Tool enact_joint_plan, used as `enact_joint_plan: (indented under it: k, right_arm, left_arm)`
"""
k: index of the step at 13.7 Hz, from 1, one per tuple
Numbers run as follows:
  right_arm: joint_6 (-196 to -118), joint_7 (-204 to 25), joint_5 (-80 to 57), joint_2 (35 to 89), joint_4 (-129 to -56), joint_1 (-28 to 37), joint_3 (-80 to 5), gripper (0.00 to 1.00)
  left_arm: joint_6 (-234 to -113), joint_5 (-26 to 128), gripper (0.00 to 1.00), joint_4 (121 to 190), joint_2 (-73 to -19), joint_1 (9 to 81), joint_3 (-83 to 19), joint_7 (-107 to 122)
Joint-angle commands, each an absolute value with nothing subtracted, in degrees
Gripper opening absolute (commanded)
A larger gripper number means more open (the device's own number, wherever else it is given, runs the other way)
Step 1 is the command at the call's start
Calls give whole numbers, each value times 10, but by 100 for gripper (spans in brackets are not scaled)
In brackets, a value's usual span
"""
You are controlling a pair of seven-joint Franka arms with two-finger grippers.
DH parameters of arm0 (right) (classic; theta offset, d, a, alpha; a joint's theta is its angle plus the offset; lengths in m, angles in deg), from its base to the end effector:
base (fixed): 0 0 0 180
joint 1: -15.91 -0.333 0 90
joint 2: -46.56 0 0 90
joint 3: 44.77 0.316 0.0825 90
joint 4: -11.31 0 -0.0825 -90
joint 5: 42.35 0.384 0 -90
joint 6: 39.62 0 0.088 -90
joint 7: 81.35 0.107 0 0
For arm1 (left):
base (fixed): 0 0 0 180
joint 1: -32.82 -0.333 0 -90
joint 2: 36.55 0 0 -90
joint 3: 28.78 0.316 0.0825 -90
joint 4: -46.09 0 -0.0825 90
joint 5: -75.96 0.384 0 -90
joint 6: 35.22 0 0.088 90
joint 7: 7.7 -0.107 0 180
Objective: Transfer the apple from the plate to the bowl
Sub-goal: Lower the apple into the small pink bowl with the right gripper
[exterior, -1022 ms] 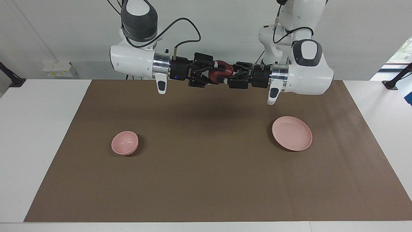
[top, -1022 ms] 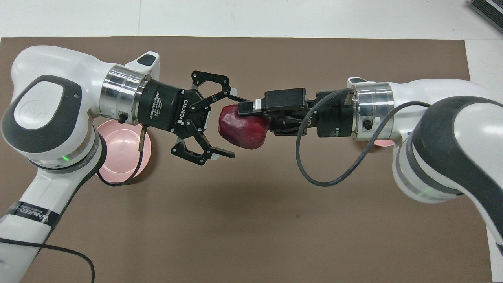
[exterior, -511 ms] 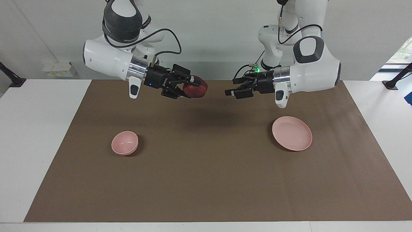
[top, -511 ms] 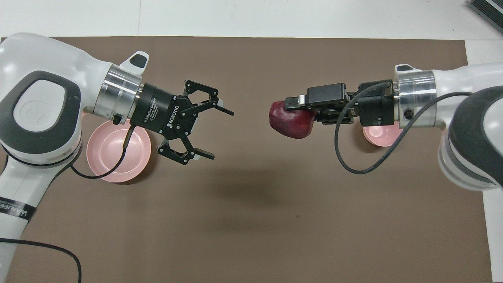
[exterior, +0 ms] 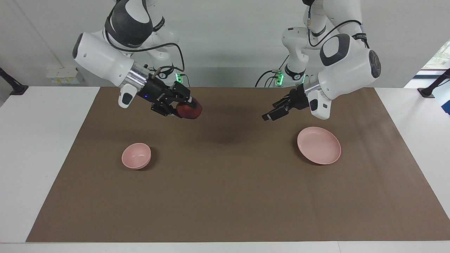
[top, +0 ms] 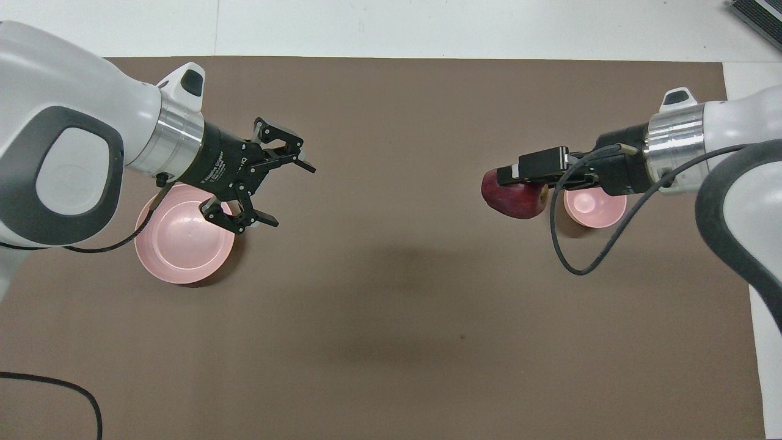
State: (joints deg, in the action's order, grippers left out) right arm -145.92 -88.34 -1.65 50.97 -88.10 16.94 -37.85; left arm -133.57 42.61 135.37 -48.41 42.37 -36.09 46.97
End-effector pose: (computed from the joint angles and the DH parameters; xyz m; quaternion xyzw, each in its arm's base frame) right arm 0.5880 0.1096 0.5461 -0.9400 -0.0150 -0.0235 0.3400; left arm 0.5842 -0.2232 0.5382 0.8864 0.3557 -0.1911 0.2264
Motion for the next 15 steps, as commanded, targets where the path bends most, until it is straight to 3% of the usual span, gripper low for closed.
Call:
enact_joint_plan:
  k: [1,9,15]
  right_arm:
    - [-1427,-914,-109,512,-870,186,-375,0]
    - [-1426,-921,-351,521,-873,207,-376,0]
    - [-1472,-929,-470,581,-873,215,-376,0]
  left_arm:
    - [-1342,488,100,1342,-482,428,-358,440]
    - [-1332,639,100,1341,-463,413,-357,254]
    - [-1330,664,100,1341,-431,395,-356,193]
